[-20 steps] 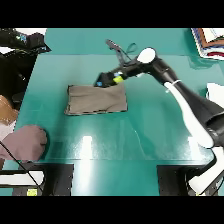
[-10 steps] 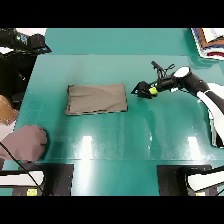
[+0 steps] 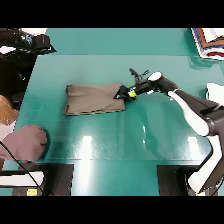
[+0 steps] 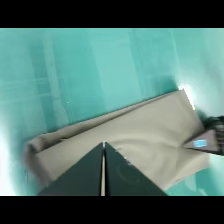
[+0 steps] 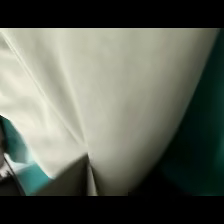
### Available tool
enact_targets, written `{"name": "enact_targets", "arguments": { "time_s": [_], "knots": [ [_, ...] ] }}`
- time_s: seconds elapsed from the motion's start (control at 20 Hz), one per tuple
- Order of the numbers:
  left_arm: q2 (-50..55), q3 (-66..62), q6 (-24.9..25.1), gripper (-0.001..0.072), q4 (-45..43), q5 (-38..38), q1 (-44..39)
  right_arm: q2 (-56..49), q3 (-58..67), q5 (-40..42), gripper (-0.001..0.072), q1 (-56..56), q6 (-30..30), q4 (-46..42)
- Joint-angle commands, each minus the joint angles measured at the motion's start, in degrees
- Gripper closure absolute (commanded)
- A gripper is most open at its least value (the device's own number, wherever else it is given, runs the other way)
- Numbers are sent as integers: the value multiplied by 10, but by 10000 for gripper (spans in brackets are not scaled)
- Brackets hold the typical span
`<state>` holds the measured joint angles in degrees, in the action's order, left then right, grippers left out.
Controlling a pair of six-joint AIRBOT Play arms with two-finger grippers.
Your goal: Fold the shirts.
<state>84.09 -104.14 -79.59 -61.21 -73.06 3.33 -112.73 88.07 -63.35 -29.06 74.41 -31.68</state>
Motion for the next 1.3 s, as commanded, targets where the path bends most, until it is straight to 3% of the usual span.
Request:
{"name": "enact_targets", "arguments": {
  "time_s": [0.0, 0.3, 0.5, 0.7, 1.0, 1.25],
  "knots": [
    [0, 0, 1, 683, 0, -13, 0, -44, 73, -20, 691, -31, 3, 2],
    [0, 0, 1, 683, -1, -13, -60, 23, 116, -1, 697, 46, 4, -6],
    [0, 0, 1, 682, -1, -4, -130, 124, 116, -33, 697, 185, 70, -155],
    [0, 0, 1, 682, -1, 2, -175, 211, 116, -74, 697, 358, 94, -260],
    [0, 0, 1, 682, 1, 22, -212, 253, 116, -71, 697, 591, 94, -263],
    [0, 0, -1, 682, 3, 46, -218, 253, 124, -71, 697, 670, 87, -263]
  ]
}}
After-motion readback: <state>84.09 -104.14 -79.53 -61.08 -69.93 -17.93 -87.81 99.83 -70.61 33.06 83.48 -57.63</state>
